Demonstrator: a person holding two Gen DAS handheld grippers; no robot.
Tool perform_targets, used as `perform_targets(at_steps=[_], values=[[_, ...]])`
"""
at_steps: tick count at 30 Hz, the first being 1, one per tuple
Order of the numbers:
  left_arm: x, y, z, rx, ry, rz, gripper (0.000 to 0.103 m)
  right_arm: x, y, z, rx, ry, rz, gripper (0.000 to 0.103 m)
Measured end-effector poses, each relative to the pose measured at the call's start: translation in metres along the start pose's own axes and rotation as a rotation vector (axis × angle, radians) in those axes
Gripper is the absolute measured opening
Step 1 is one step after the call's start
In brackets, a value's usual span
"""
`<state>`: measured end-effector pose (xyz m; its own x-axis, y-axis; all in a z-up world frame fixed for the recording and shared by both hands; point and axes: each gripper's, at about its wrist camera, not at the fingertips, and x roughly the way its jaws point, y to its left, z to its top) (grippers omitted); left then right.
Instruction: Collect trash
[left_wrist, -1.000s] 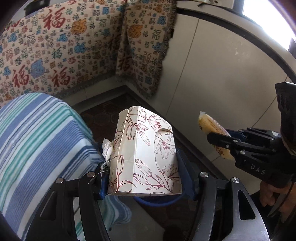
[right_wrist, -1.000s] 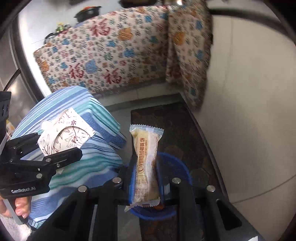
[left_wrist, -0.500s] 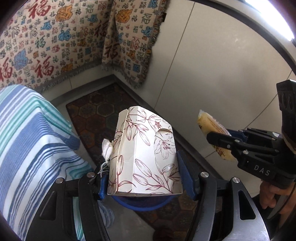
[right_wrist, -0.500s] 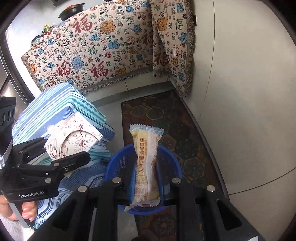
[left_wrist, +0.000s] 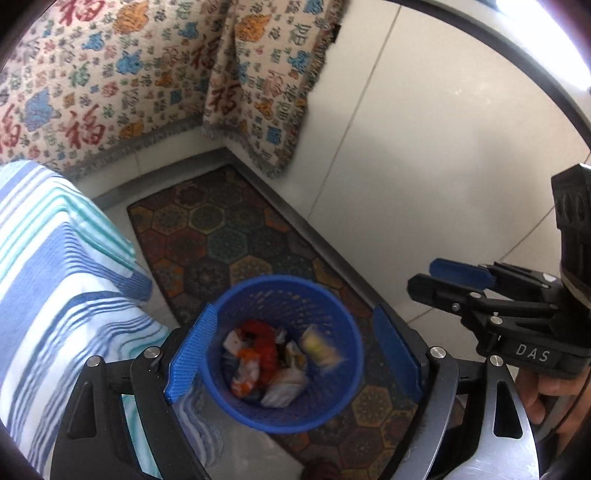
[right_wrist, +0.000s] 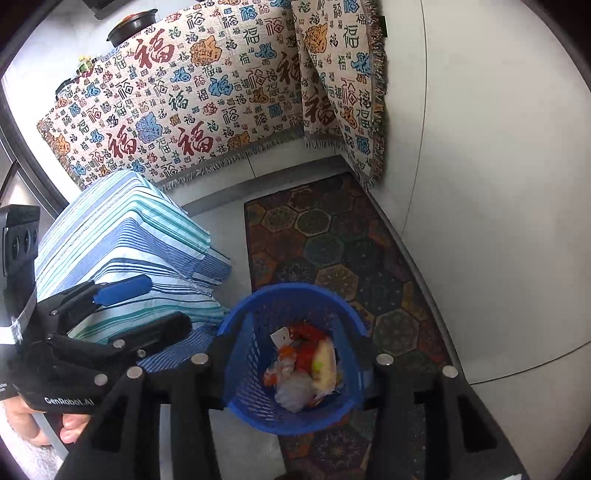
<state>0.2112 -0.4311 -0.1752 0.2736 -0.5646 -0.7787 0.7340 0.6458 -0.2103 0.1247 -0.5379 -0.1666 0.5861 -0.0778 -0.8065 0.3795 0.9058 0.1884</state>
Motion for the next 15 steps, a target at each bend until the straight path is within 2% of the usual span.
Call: perform_targets(at_steps=[2, 5, 7, 8, 9, 11, 15], values=[[-0.010, -0.001, 0.000, -0.003, -0.008, 0.042, 0.087, -0.006, 0.000, 0.000, 0.015, -0.014, -0.009, 0.047], [-0.034, -0.007, -0.002, 0.020, -0.043, 0.078, 0.089, -0.022, 0.004, -0.006, 0.048, -0.036, -0.040, 0.060], [-0.059, -0.012, -0.007, 0.048, -0.092, 0.112, 0.103, -0.038, 0.011, -0.012, 0.058, -0.055, -0.054, 0.067], [-0.069, -0.013, -0.011, 0.056, -0.108, 0.125, 0.103, -0.048, 0.015, -0.017, 0.060, -0.064, -0.062, 0.076], [-0.080, -0.016, -0.015, 0.068, -0.099, 0.140, 0.103, -0.058, 0.019, -0.024, 0.064, -0.072, -0.074, 0.085], [-0.093, -0.019, -0.027, 0.084, -0.051, 0.168, 0.103, -0.081, 0.028, -0.041, 0.083, -0.088, -0.101, 0.088], [-0.124, -0.024, -0.055, 0.090, -0.047, 0.198, 0.103, -0.123, 0.051, -0.081, 0.100, -0.088, -0.143, 0.103]])
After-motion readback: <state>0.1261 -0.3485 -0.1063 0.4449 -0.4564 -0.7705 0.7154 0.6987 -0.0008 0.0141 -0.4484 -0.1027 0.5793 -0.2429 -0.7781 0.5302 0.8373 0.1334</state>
